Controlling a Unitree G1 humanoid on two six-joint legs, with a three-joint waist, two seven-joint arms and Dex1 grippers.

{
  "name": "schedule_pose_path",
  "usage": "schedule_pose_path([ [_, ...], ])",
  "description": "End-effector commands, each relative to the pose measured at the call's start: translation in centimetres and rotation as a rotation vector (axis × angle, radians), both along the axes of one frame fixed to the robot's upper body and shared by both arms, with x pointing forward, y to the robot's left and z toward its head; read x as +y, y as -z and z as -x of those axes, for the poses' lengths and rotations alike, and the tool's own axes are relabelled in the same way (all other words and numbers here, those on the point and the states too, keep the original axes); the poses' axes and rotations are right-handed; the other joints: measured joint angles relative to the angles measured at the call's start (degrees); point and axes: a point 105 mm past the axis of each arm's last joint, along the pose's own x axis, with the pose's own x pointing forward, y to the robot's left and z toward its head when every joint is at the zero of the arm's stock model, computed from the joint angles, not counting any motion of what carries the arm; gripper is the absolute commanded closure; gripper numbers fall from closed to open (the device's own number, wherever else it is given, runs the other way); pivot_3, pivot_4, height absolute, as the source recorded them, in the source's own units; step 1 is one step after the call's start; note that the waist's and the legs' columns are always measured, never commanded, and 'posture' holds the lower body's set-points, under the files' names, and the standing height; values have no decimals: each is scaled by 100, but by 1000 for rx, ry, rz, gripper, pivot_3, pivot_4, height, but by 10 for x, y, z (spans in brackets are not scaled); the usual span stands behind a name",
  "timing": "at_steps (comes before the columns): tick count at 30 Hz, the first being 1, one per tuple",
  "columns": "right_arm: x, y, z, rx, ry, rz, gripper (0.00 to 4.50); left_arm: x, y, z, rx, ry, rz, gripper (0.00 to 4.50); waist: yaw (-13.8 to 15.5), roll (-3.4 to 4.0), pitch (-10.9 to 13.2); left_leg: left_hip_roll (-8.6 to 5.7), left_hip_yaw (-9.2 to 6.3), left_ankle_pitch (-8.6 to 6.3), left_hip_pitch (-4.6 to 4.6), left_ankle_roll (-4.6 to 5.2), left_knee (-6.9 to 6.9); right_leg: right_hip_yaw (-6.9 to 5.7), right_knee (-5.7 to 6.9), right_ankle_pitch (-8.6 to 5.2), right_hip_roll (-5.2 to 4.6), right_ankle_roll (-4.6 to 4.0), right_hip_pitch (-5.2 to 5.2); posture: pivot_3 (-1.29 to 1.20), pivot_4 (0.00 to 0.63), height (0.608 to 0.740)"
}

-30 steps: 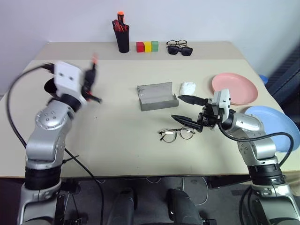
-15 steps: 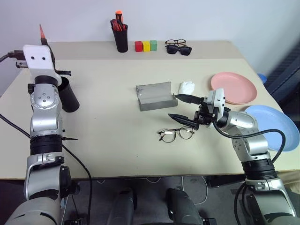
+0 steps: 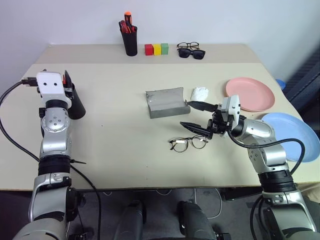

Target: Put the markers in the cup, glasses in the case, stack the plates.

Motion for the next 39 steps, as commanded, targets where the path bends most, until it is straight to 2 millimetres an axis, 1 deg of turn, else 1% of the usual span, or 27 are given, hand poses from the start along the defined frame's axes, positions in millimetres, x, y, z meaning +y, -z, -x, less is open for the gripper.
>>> schedule_pose_path([
  [1,0,-13,4,-36,-37,-44,781,-9,-30,13,-120,63,61,551,3,0,0,0,0,0,0,0,0,0,0,0,0,0,0,0,150,740],
  [4,6,-12,7,-24,-89,-54,781,-16,-47,23,-158,122,182,551,-1,-1,0,1,-2,0,-1,0,2,0,1,0,0,0,0,0,150,740],
  [6,13,-9,9,-18,-131,-48,781,-14,-57,30,-159,142,299,551,-12,-1,0,1,-2,0,-1,0,2,0,1,0,0,0,1,0,150,740],
  [8,21,-7,12,-11,-174,-43,781,-4,-60,39,-132,133,429,551,-39,-1,0,1,-3,0,2,0,2,0,7,0,1,0,0,0,150,740],
  [9,26,-6,14,-9,-195,-42,781,4,-59,44,-100,116,497,551,-56,-1,0,2,-3,0,6,0,2,1,12,0,1,1,0,0,150,740],
  [11,33,-6,14,-8,-221,-44,781,23,-54,57,-47,81,611,551,-85,-1,1,3,-4,0,17,0,0,1,28,-3,2,5,0,0,150,740],
  [13,40,-7,13,-8,-235,-49,781,41,-49,75,-1,56,685,551,-137,-7,4,3,-8,0,28,0,3,2,63,-13,2,16,-2,0,150,740],
  [14,42,-7,13,-7,-240,-52,781,46,-47,83,28,70,706,551,-152,-8,5,3,-14,0,33,0,2,2,72,-15,5,14,-1,0,150,740],
  [16,46,-6,11,-5,-248,-54,781,49,-44,103,77,155,749,551,-190,-11,6,4,-22,0,37,0,1,1,79,-17,9,12,0,0,150,740],
  [17,48,-4,10,-3,-253,-53,781,51,-39,113,116,186,761,551,-186,-12,7,4,-22,0,38,0,0,2,79,-18,10,10,0,0,150,740],
  [19,49,-3,7,-1,-262,-54,781,55,-23,131,213,185,771,551,-193,-16,7,5,-24,-1,40,-1,-1,1,80,-20,10,6,0,0,150,740],
  [21,49,-3,4,-2,-266,-54,781,64,-9,140,267,104,785,551,-154,-18,7,5,-22,-1,45,-2,-3,3,80,-30,9,-13,2,0,150,740],
  [23,48,-2,0,-3,-266,-55,781,76,11,144,319,-46,820,551,-90,-21,7,5,-27,1,48,-6,-1,-1,79,-34,9,-20,8,0,150,740],
  [25,48,-1,-3,-5,-265,-54,781,82,21,145,333,-149,845,551,-39,-31,0,4,-28,3,50,-12,1,0,74,-40,9,-37,10,0,150,740],
  [26,47,0,-4,-5,-262,-54,781,84,31,142,363,-210,857,551,-22,-35,-2,4,-27,2,50,-13,0,0,72,-40,9,-38,12,0,150,740],
  [28,45,3,-6,-5,-254,-52,781,81,43,133,387,-265,903,551,16,-37,-3,3,-26,2,52,-15,-1,0,67,-40,9,-39,16,0,150,740],
  [32,40,6,-9,-5,-239,-46,781,77,54,114,409,-337,954,551,-3,-41,-4,1,-25,6,50,-20,-1,0,67,-39,9,-38,16,0,150,740],
  [34,39,7,-9,-4,-230,-46,781,76,57,105,424,-380,951,551,-10,-41,-4,1,-26,8,50,-24,-7,-1,69,-38,11,-37,12,0,150,740],
  [37,37,7,-10,-6,-218,-46,781,70,63,88,459,-415,960,551,-32,-42,-4,1,-24,10,52,-27,-13,0,70,-38,12,-36,9,0,150,740],
  [39,36,7,-9,-8,-212,-48,781,69,70,83,490,-460,980,551,-34,-42,-4,2,-24,11,53,-29,-17,0,70,-37,13,-34,9,0,150,740],
])
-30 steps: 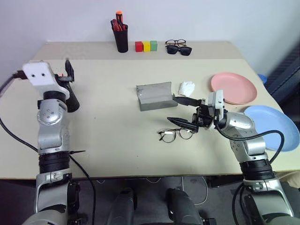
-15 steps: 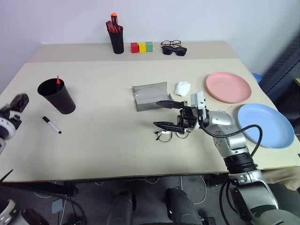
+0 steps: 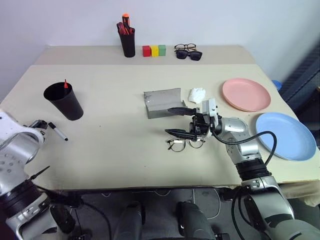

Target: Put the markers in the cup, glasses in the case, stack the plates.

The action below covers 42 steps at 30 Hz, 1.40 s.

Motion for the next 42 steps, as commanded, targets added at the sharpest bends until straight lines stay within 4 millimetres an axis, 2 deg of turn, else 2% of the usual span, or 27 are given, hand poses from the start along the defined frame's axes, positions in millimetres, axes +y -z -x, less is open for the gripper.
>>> schedule_pose_path([
  [1,-3,-11,1,-49,15,-20,781,7,1,-3,47,-81,-22,551,-7,0,0,0,0,1,0,0,-2,0,0,0,0,1,0,0,150,740],
  [4,-4,-13,1,-50,22,-22,781,8,5,-7,83,-105,-15,551,-7,-3,1,0,0,4,0,-5,-15,0,0,10,0,19,-6,0,150,740],
  [14,-2,-19,2,-49,42,-27,781,-7,14,-45,140,-15,-26,551,17,-4,2,-1,-1,15,0,-24,-28,-2,-3,11,0,22,-9,0,150,740],
  [19,-2,-21,2,-48,52,-28,781,-7,19,-45,195,0,-18,551,-9,-5,2,0,-1,16,0,-27,-32,-2,-3,12,0,23,-11,0,150,740],
  [22,-2,-21,3,-46,58,-28,781,-3,30,-40,259,-24,-18,1370,-11,-5,2,0,-1,17,3,-27,-35,-2,-1,12,0,24,-11,0,150,740],
  [28,-3,-22,3,-44,67,-28,781,-1,39,-32,291,-18,-17,4344,-15,-4,1,0,0,17,8,-28,-35,-1,-1,12,-1,24,-8,0,150,740],
  [32,-4,-21,2,-42,71,-25,781,-7,33,-29,245,45,-28,4436,-19,-3,2,0,0,17,11,-29,-41,-1,0,11,-1,24,-8,0,150,740],
  [34,-4,-20,1,-41,73,-24,781,-20,27,-27,212,140,-49,4436,-18,-4,2,0,0,17,11,-30,-42,-1,-1,11,-1,24,-8,0,150,740],
  [37,-6,-19,1,-40,82,-23,781,-52,10,-18,131,408,-103,4436,-17,-4,3,1,0,17,10,-30,-43,-1,-1,11,-1,23,-8,0,150,740],
  [42,-10,-19,1,-39,103,-20,781,-136,-18,26,-3,1055,-348,4436,-40,-11,9,4,1,8,0,-45,-44,2,-2,-1,-4,-1,-21,0,150,740],
])
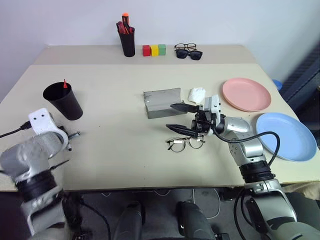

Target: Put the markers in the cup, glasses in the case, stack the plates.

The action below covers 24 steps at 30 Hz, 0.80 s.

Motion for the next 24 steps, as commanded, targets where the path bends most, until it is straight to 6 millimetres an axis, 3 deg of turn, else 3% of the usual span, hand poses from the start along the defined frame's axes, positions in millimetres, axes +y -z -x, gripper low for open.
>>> schedule_pose_path([
  [1,-5,-11,2,-48,21,-16,781,-67,-37,20,-176,451,-82,4436,11,7,-1,1,1,-3,-1,-5,-1,0,-2,-12,0,-24,-4,0,150,740],
  [3,-5,-13,3,-49,29,-21,781,-81,-48,13,-250,535,-154,4436,69,14,-1,0,3,-4,1,-7,0,-1,-5,-15,-6,-30,0,0,150,740],
  [7,-6,-14,6,-53,52,-25,781,-89,-96,-38,-587,428,-254,4436,85,11,-2,-2,-1,-4,-8,-7,8,-12,-32,-9,-8,-42,8,0,150,740],
  [9,-8,-14,6,-55,66,-26,781,-86,-116,-57,-735,341,-307,4436,62,15,-4,-1,-2,-4,-19,-5,3,-12,-69,1,-5,-52,12,0,150,740],
  [11,-12,-13,5,-57,86,-27,781,-69,-132,-76,-858,190,-404,4436,42,14,-4,-3,6,3,-30,20,1,-7,-85,5,-5,-49,11,0,150,740],
  [15,-15,-11,5,-57,101,-28,781,-49,-136,-91,-928,55,-512,4436,57,14,-3,-2,12,-6,-43,36,-8,-5,-77,12,-2,-6,-11,0,150,740],
  [17,-15,-10,5,-56,107,-29,781,-29,-139,-95,-958,-59,-569,4436,69,15,-3,-2,7,-6,-58,38,-8,-7,-69,20,1,13,-27,0,150,740],
  [21,-16,-9,5,-58,114,-32,781,-2,-140,-94,-986,-174,-661,4436,65,14,-2,-2,10,-6,-66,38,1,-6,-71,24,1,20,-29,0,150,740],
  [24,-16,-9,6,-59,117,-33,781,8,-141,-92,-1002,-200,-698,4436,65,14,-3,-2,9,-4,-63,36,11,-6,-69,29,1,18,-23,0,150,740],
])
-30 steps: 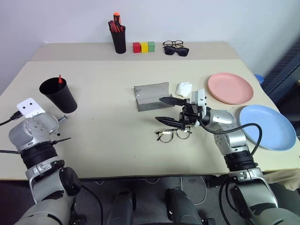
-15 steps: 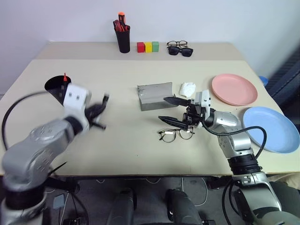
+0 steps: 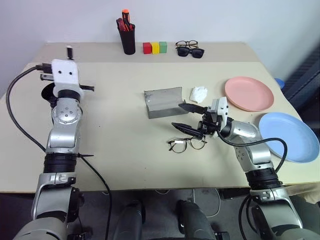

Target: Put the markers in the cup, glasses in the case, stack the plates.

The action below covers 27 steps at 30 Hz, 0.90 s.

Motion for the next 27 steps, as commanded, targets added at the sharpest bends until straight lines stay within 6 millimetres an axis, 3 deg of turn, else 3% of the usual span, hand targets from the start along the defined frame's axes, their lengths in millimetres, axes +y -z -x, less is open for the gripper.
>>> schedule_pose_path([
  [1,-1,-14,4,-67,2,-14,781,10,-24,9,-108,-40,-49,4436,0,0,0,0,0,3,1,-3,2,0,0,4,0,-1,1,0,150,740],
  [8,0,-15,3,-65,4,-18,781,28,-12,15,-85,-101,-55,4436,2,0,0,0,-2,6,4,-7,4,-1,0,9,0,2,8,0,150,740],
  [20,2,-24,4,-68,6,-19,781,21,21,14,-10,-93,-20,4436,2,0,0,0,-3,6,7,-7,6,-1,6,11,0,6,8,0,150,740],
  [21,2,-24,4,-68,7,-18,781,20,23,14,-6,-87,-11,3641,2,0,0,0,-3,6,7,-7,6,-2,7,11,0,6,8,0,150,740],
  [25,1,-26,4,-66,14,-15,781,12,23,17,-20,-29,8,1861,1,0,0,0,-3,6,8,-7,6,-1,8,11,0,6,8,0,150,740],
  [27,0,-26,4,-65,20,-14,781,1,18,20,-43,44,5,1861,0,0,0,0,-3,6,8,-7,6,-1,7,11,0,6,8,0,150,740],
])
